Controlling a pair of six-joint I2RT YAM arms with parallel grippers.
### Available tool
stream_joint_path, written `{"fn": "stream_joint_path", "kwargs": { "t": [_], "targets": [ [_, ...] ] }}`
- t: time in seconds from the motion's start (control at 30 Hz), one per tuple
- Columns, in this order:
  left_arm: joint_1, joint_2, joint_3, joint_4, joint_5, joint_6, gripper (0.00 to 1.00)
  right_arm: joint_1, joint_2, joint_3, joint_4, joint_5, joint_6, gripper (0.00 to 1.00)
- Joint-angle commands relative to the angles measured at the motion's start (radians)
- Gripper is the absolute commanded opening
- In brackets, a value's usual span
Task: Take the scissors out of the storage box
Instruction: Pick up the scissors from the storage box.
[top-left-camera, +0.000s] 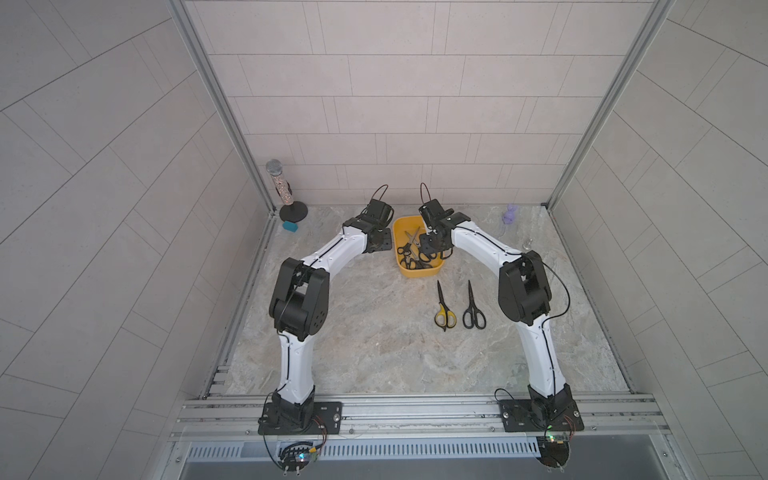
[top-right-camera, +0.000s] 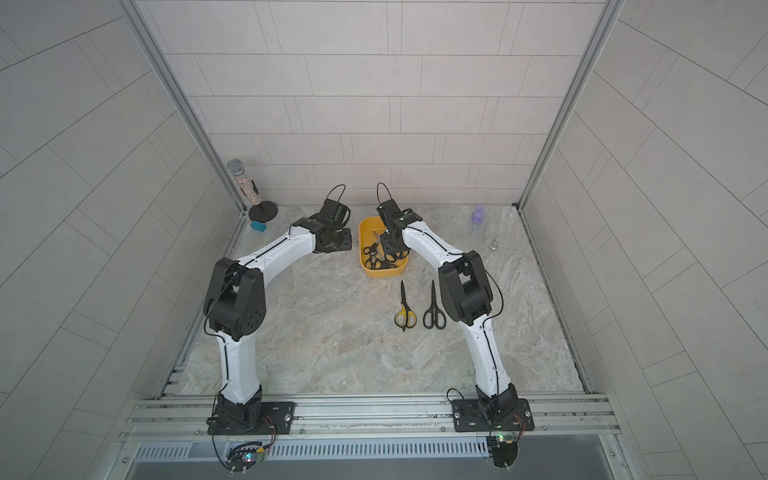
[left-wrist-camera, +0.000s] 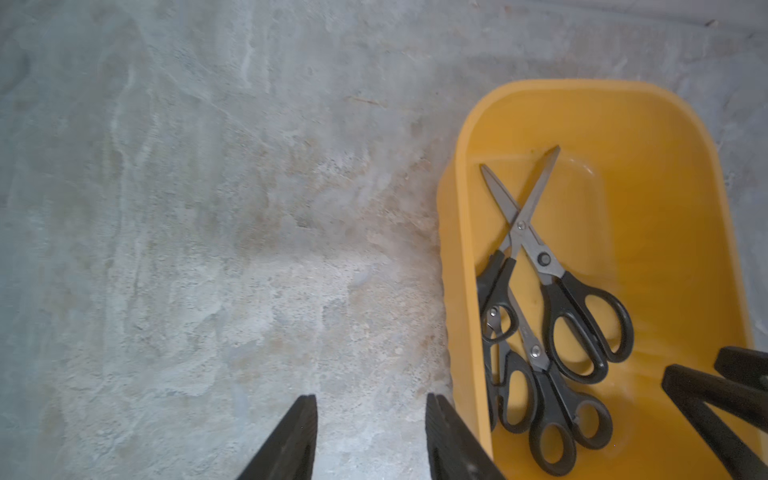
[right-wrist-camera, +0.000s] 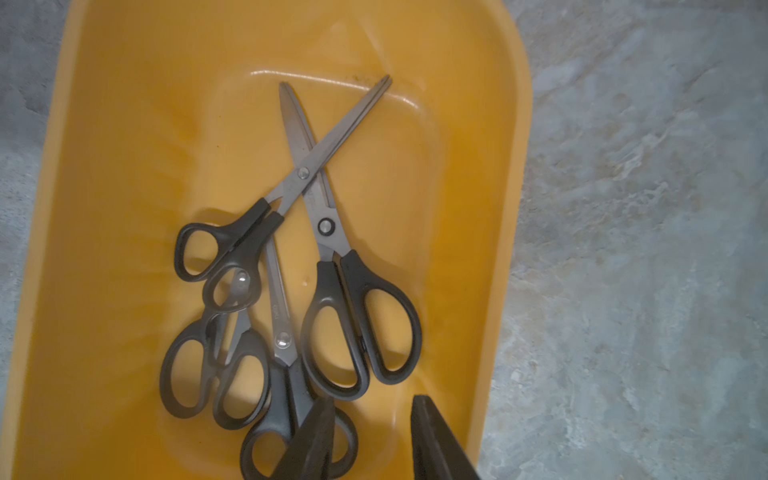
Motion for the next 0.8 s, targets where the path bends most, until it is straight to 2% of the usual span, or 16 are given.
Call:
{"fn": "stream_joint_path", "kwargs": {
  "t": [0.0,0.77],
  "targets": [
    [0.013,-0.035,-0.031,0.027,0.002,-0.003,0.49,-0.003,0.044,0.037,-0.052,-0.014,-0.074,0.36],
    [0.017,-0.062,-0.061,0.032,0.001,0.002,0.49,-0.010,0.144,0.090,-0.039,-0.041,-0.081,0.36]
  ]
}}
